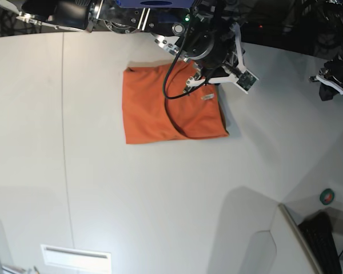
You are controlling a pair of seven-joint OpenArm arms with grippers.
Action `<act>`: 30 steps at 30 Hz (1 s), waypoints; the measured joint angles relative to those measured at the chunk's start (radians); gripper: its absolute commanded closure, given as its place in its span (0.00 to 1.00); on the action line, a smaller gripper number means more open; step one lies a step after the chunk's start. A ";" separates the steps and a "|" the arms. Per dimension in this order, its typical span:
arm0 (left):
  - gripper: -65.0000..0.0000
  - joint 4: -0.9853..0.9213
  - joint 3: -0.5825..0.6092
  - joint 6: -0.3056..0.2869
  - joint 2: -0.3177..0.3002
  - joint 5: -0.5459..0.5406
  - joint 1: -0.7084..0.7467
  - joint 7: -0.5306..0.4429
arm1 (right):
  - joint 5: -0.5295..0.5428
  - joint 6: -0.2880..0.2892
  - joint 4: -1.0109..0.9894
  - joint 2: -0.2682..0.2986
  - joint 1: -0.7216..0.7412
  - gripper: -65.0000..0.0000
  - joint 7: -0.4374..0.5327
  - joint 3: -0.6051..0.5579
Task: Layout the t-shirt on the table in an organized manner, then fold the t-shirt properly
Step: 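Pat and smooth the folded shirt with the right gripper, then lower the left gripper onto the shirt's collar edge and pinch it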
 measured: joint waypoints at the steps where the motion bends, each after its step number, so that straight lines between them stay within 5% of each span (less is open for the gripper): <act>1: 1.00 -0.014 -0.001 0.001 -0.005 0.000 0.001 -0.001 | 0.008 0.001 0.032 0.006 0.013 0.83 -0.002 -0.018; 6: 1.00 -0.064 -0.004 -0.002 -0.032 -0.001 0.000 -0.001 | 0.020 0.010 0.175 0.074 0.016 0.84 -0.073 0.130; 9: 1.00 -0.084 -0.010 0.000 -0.039 -0.002 -0.003 0.000 | -0.014 -0.003 0.170 0.097 -0.001 1.00 -0.148 0.320; 16: 1.00 -0.081 -0.030 0.000 -0.042 0.000 -0.001 -0.001 | 0.002 0.000 0.051 0.088 -0.078 1.00 -0.205 0.541; 23: 1.00 -0.074 -0.023 0.000 -0.022 -0.002 0.000 0.000 | 0.015 -0.001 0.015 0.087 -0.154 1.00 -0.196 0.550; 25: 1.00 -0.074 -0.023 0.000 -0.010 -0.003 0.002 0.001 | -0.009 0.001 0.047 0.126 -0.174 1.00 -0.196 0.551; 28: 1.00 -0.074 -0.014 -0.006 -0.015 -0.003 0.002 -0.002 | -0.135 -0.085 0.127 0.198 -0.227 1.00 -0.186 0.570; 30: 1.00 -0.074 0.031 -0.051 -0.020 0.000 0.003 -0.002 | -0.164 -0.090 0.162 0.220 -0.260 1.00 -0.192 0.566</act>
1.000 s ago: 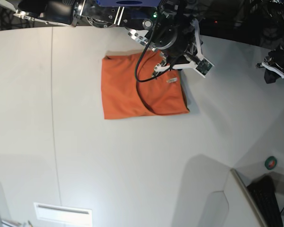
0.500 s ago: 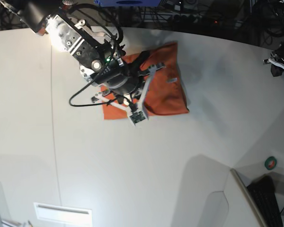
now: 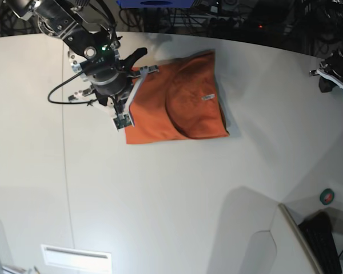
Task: Layout the t-shirt on the table in an organized manner, then fold the t-shirt properly
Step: 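Lower the left gripper onto the shirt's collar edge and pinch it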
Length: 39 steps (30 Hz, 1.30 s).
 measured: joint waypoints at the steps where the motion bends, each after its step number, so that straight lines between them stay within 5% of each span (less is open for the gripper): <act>1: 1.00 0.000 0.030 -0.016 0.000 0.000 0.003 0.000 | -0.016 0.000 0.002 -0.003 -0.009 1.00 -0.003 -0.006; 8: 1.00 0.027 0.216 0.018 0.118 0.003 0.006 0.010 | -0.061 0.005 0.000 -0.003 -0.021 1.00 0.005 -0.023; 15: 1.00 0.363 0.285 0.009 0.200 -0.006 0.050 0.117 | -0.064 0.008 0.005 0.005 -0.100 1.00 0.043 0.062; 24: 1.00 0.374 0.487 0.037 0.317 0.013 -0.024 0.151 | -0.051 0.009 0.002 0.009 -0.173 1.00 0.137 0.019; 28: 1.00 0.314 0.621 0.163 0.323 0.146 -0.050 0.150 | -0.054 0.009 0.002 0.012 -0.176 1.00 0.139 0.019; 39: 1.00 0.061 0.582 0.175 0.303 0.200 -0.232 0.144 | -0.051 0.008 0.013 0.010 -0.208 1.00 0.138 -0.029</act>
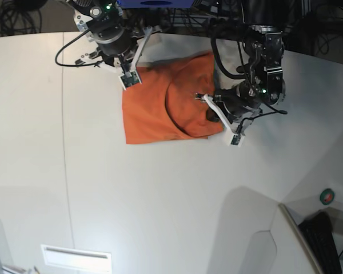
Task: Layout the t-shirt on the table in an organized manner, then fold the t-shirt properly
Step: 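Lower the left gripper onto the shirt's collar edge and pinch it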
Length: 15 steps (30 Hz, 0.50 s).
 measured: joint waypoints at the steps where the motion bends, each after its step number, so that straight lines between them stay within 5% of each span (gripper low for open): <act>1: 1.00 0.000 -0.001 -0.002 0.000 -0.004 -0.005 0.000 | -0.001 0.000 0.013 0.000 -0.003 1.00 -0.001 0.000; 6: 1.00 0.034 -0.134 -0.010 -0.036 -0.067 0.007 0.007 | -0.004 0.000 0.052 0.005 0.000 1.00 0.005 0.003; 11: 1.00 0.127 -0.168 -0.026 -0.108 -0.293 0.081 0.001 | -0.007 -0.025 0.051 0.002 0.000 1.00 0.002 0.005; 15: 1.00 0.135 -0.216 -0.057 -0.141 -0.320 0.166 0.005 | -0.007 -0.042 0.049 0.010 -0.002 1.00 0.001 0.018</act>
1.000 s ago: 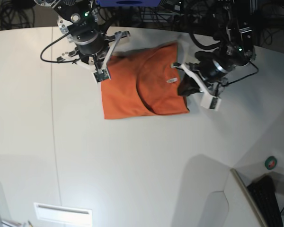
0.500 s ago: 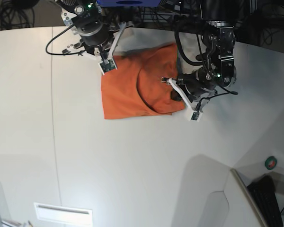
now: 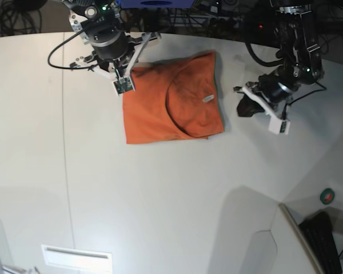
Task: Layout the t-shirt on the table in an organized manner, then fold the t-shirt properly
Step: 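Lower the left gripper onto the shirt's collar edge and pinch it, then tuck and flatten the collar edge with the left gripper while right holds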
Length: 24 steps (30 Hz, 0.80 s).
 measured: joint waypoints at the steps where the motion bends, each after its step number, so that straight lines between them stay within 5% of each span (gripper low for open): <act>1: 1.00 -0.019 -0.041 0.004 -0.026 0.006 0.012 0.003 | -0.001 -0.003 -0.002 0.001 -0.002 1.00 0.000 0.003; 6: 1.00 -0.063 -0.224 -0.003 -0.129 0.029 0.037 -0.010 | 0.010 -0.003 -0.045 -0.008 0.019 1.00 0.000 0.000; 9: 1.00 -0.056 -0.208 -0.069 -0.085 0.005 0.035 0.001 | 0.009 -0.003 -0.059 -0.004 0.040 1.00 0.000 0.001; 18: 1.00 0.035 -0.065 -0.066 0.032 0.017 0.021 0.006 | 0.137 0.000 -0.198 -0.011 0.061 1.00 0.033 -0.050; 24: 1.00 0.021 0.270 0.119 0.089 0.011 -0.018 0.001 | 0.179 -0.001 -0.277 -0.013 0.091 1.00 0.161 -0.050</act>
